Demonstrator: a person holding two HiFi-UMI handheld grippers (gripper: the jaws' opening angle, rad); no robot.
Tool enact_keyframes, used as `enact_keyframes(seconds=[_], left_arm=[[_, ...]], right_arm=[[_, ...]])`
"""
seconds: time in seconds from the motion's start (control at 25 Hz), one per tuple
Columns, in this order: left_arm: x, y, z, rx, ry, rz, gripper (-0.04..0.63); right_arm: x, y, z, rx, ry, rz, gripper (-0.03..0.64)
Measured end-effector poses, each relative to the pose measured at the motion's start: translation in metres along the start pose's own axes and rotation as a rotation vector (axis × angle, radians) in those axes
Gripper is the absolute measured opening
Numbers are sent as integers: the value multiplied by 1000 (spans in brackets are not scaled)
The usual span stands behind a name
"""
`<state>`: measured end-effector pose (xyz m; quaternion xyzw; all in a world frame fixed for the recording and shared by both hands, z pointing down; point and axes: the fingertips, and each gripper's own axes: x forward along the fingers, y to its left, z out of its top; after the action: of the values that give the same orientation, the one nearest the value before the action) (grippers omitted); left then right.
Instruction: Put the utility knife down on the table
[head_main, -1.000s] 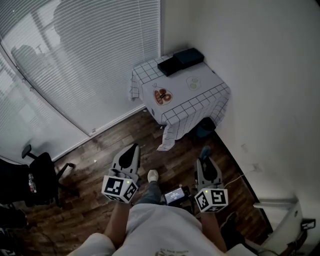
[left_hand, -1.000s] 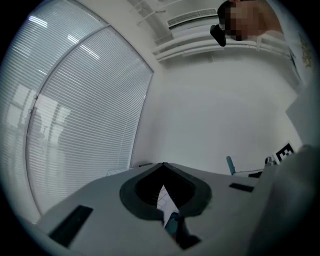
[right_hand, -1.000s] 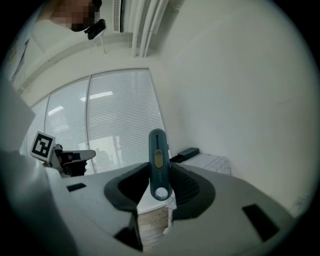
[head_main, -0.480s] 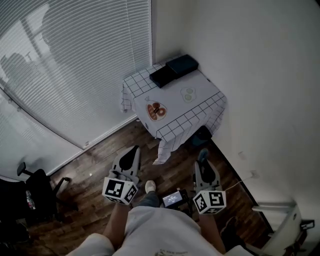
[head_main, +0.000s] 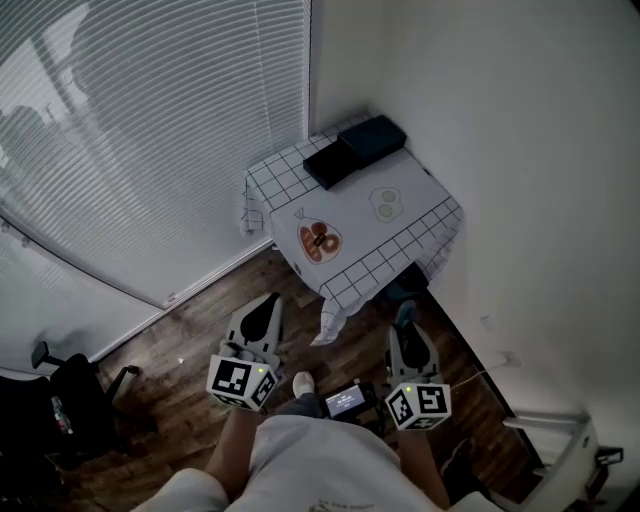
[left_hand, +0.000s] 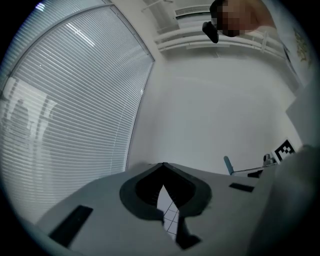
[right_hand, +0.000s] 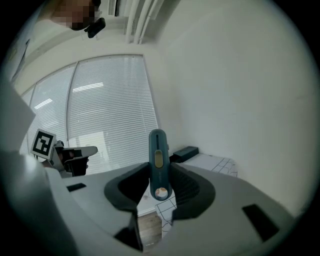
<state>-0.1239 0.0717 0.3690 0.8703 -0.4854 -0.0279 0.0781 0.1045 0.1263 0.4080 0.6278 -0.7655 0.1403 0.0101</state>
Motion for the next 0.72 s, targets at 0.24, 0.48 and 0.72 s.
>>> enact_keyframes(seconds=[0.24, 0.48, 0.72], left_arm=[[19, 21, -6, 23, 26, -20, 8], [38, 30, -5, 15, 28, -37, 8], [61, 36, -6, 39, 46, -27, 8]], right_arm=[[23, 4, -6, 5, 22, -25, 138], [37, -1, -5, 1, 31, -40, 138], [61, -15, -1, 9, 40, -37, 138]])
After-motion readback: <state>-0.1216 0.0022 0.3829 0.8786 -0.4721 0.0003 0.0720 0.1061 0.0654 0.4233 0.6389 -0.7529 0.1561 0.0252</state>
